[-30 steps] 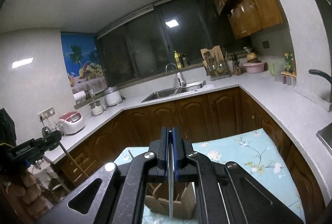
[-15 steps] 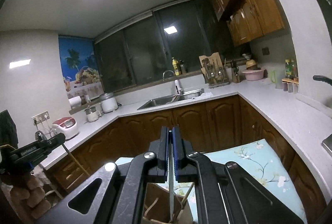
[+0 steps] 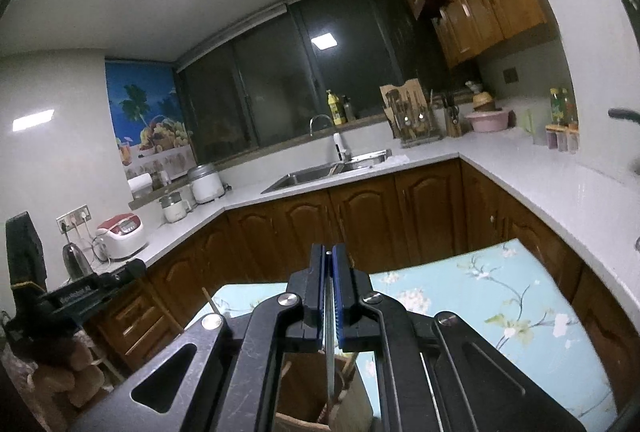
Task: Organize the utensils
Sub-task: 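Lower the chopstick into the holder and open the left tool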
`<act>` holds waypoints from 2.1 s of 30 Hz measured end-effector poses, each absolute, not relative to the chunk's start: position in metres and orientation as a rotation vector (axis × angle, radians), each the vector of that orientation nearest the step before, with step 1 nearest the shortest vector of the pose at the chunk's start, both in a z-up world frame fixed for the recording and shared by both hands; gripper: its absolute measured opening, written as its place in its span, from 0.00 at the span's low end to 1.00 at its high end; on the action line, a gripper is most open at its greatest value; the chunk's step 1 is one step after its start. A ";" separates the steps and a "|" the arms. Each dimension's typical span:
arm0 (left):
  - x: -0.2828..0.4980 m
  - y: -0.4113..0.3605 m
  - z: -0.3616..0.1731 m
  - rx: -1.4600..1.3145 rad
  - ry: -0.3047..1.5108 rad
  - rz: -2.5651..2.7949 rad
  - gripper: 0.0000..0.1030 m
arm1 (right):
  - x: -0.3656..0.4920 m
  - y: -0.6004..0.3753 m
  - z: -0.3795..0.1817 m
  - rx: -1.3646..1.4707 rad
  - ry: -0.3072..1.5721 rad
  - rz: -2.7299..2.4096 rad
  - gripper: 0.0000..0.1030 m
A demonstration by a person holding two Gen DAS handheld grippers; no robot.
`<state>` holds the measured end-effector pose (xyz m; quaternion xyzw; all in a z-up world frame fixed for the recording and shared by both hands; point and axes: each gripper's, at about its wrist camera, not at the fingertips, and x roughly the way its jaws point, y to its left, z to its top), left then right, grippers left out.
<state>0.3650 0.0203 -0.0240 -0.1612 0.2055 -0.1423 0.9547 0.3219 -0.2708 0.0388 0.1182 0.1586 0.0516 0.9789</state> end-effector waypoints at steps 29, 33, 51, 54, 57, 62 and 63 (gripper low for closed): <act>0.380 -0.009 -0.008 -0.242 0.519 -0.254 0.05 | 0.332 -0.278 0.003 0.290 0.408 0.103 0.04; 0.383 -0.006 -0.009 -0.254 0.523 -0.253 0.05 | 0.333 -0.279 0.002 0.293 0.411 0.104 0.04; 0.399 -0.004 -0.010 -0.280 0.550 -0.262 0.08 | 0.347 -0.284 -0.003 0.287 0.447 0.111 0.05; 0.400 -0.003 -0.008 -0.283 0.549 -0.252 0.23 | 0.348 -0.286 -0.003 0.300 0.449 0.115 0.09; 0.400 -0.007 -0.006 -0.279 0.544 -0.247 0.27 | 0.349 -0.283 0.000 0.305 0.444 0.115 0.10; 0.394 -0.010 -0.004 -0.265 0.531 -0.236 0.51 | 0.342 -0.281 0.005 0.308 0.407 0.132 0.29; 0.391 -0.009 -0.003 -0.263 0.527 -0.232 0.56 | 0.339 -0.280 0.007 0.307 0.389 0.135 0.34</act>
